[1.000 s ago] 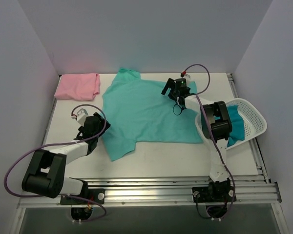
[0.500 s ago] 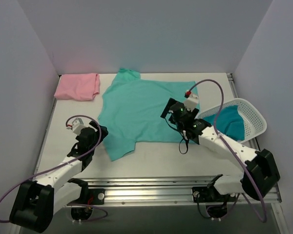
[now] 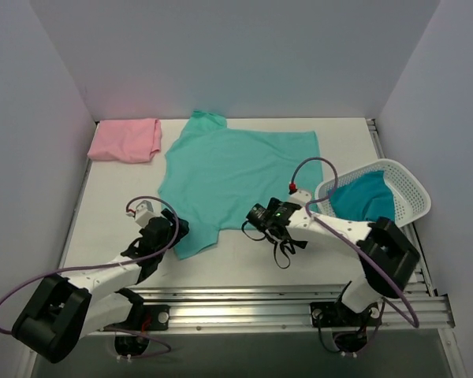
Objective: Fold and stack the t-shirts
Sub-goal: Flatten the tshirt out
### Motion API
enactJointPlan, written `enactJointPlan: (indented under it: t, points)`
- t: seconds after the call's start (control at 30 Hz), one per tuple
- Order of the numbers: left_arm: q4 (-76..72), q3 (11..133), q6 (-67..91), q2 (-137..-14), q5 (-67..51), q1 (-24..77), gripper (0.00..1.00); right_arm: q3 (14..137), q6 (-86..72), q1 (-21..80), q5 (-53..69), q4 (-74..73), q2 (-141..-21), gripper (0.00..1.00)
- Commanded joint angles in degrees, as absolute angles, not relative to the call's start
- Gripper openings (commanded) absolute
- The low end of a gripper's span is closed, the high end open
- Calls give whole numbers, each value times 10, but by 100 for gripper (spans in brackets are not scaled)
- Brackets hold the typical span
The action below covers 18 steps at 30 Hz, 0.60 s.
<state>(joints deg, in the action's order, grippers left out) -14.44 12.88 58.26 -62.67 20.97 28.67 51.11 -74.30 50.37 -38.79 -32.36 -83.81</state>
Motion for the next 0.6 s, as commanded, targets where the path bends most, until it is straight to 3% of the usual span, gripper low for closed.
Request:
enactJointPlan:
  t: [0.0, 0.17, 0.57]
  points:
    - [-169, 136, 588, -657, 212, 297, 76, 565, -869, 505, -443, -482, -949, 100]
    - [-186, 153, 577, -696, 212, 301, 76, 498, -738, 389, -356, -290, -946, 97]
    - [-208, 171, 563, -735, 214, 302, 76, 374, -681, 267, -343, -182, -778, 96]
